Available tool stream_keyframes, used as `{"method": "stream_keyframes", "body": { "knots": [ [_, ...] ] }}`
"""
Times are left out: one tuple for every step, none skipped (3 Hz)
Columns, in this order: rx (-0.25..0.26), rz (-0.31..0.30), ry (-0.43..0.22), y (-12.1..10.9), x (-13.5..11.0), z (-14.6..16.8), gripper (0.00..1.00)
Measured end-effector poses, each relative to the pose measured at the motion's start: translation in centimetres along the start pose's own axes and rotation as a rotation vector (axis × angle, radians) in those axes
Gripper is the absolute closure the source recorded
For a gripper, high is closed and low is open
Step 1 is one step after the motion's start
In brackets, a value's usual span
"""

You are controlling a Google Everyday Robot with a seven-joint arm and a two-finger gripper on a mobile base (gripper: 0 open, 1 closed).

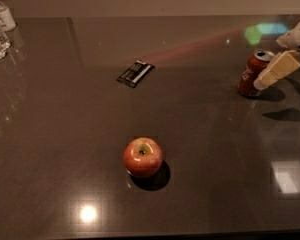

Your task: Move coke can near apple

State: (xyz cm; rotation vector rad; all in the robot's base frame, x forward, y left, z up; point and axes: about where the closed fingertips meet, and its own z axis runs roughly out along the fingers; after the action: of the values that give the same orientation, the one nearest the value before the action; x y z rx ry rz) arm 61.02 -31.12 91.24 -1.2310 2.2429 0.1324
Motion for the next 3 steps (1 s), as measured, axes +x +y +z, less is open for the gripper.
{"method": "stream_keyframes", "body": {
  "knots": [
    [-0.013,0.019,0.001,-0.2,0.3,1.2,0.00],
    [-0.023,0.029,-0.002,-0.3,0.3,2.1,0.00],
    [-0.035,0.041,-0.008,-0.3,0.1,2.6,0.19]
  ]
}}
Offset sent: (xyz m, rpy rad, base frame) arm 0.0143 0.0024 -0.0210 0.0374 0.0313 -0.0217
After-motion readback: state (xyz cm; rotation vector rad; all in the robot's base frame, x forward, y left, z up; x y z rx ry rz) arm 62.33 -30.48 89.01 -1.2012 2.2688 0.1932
